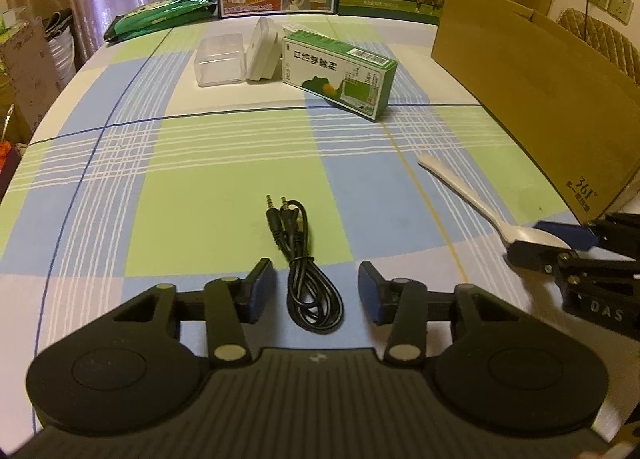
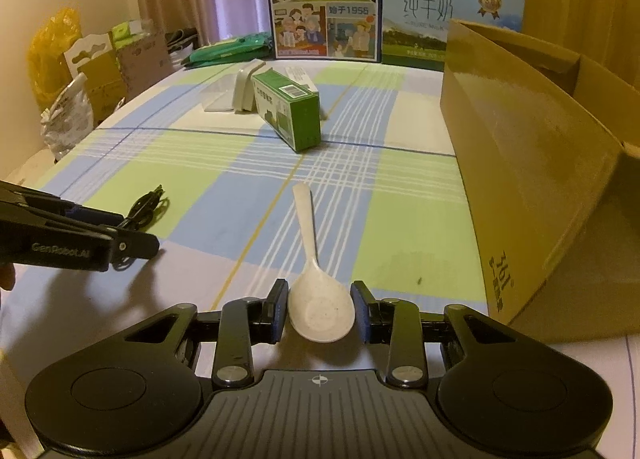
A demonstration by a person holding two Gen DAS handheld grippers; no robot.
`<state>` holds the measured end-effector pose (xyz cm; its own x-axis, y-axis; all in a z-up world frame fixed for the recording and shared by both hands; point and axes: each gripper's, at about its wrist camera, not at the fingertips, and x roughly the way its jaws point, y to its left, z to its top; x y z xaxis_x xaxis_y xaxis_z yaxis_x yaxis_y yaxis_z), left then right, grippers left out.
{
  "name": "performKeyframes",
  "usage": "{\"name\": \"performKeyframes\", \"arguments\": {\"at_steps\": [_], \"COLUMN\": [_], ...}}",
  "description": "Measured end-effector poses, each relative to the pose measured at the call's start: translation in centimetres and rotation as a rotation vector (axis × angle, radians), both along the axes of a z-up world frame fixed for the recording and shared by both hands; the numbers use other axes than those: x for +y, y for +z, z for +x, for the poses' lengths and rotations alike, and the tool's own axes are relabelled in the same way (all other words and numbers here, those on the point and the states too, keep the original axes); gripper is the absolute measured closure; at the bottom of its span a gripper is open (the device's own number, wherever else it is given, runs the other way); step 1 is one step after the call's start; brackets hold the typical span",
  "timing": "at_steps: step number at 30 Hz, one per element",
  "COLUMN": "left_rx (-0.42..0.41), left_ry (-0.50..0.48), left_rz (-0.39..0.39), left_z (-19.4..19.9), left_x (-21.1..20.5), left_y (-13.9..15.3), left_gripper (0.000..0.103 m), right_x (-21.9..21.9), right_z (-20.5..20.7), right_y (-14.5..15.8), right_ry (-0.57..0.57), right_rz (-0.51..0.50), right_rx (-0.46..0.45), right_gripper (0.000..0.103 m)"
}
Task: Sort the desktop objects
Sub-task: 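Lift and carry the spoon and cable toward the cardboard box with both grippers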
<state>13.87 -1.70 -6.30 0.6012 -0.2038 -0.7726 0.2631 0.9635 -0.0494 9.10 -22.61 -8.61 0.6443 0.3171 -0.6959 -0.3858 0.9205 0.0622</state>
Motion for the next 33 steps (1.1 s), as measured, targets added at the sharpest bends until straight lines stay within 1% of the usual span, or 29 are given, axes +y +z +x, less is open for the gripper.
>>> {"name": "performKeyframes", "arguments": {"at_steps": [1,3,4,5,6,8,12,22,25,33], "left_rx": [0.000,0.001,0.001,0.002,0.002,0.009,0.008,0.025,0.018,-0.019], "left_ry": [0.008,0.021,0.023,0.022,0.021,0.011,-0.021,-0.027,-0.023,-0.030], "left_rz": [-0.001,-0.004,-0.001,0.005,0.014,0.016,0.017,-0.015,-0.025,-0.045], "left_z": [0.1,0.4,0.6,0.8,1.0,1.2,0.6,-2.9,-3.7,-4.9], "left_x": [0.1,0.3,0.4,0.5,0.5,0.6,0.4,0.2,0.3,-0.3], "left_y": [0.0,0.1,0.1,0.1,0.1,0.1,0.5,1.1,1.8,4.5], "left_gripper": [0.068,0.076,0.078,0.084,0.086,0.087,0.093,0.093,0.093,0.093], "right_x": [0.0,0.0,-0.1,-0.1,0.0,0.0,0.0,-0.4,-0.6,-0.9], "right_z": [0.0,-0.1,-0.1,0.0,0.0,0.1,0.0,-1.4,-2.0,-3.8], "right_y": [0.0,0.0,-0.1,0.0,0.0,0.2,0.5,1.5,2.1,4.9], "right_ry": [-0.003,-0.007,-0.007,-0.007,-0.008,-0.007,-0.011,-0.020,-0.024,-0.026], "right_rz": [0.004,0.007,0.007,0.006,0.006,0.005,0.010,0.036,0.044,0.072], "right_rx": [0.005,0.010,0.012,0.012,0.011,0.010,0.008,0.014,0.006,-0.052], "right_gripper": [0.072,0.072,0.072,0.072,0.072,0.072,0.072,0.072,0.072,0.072]}}
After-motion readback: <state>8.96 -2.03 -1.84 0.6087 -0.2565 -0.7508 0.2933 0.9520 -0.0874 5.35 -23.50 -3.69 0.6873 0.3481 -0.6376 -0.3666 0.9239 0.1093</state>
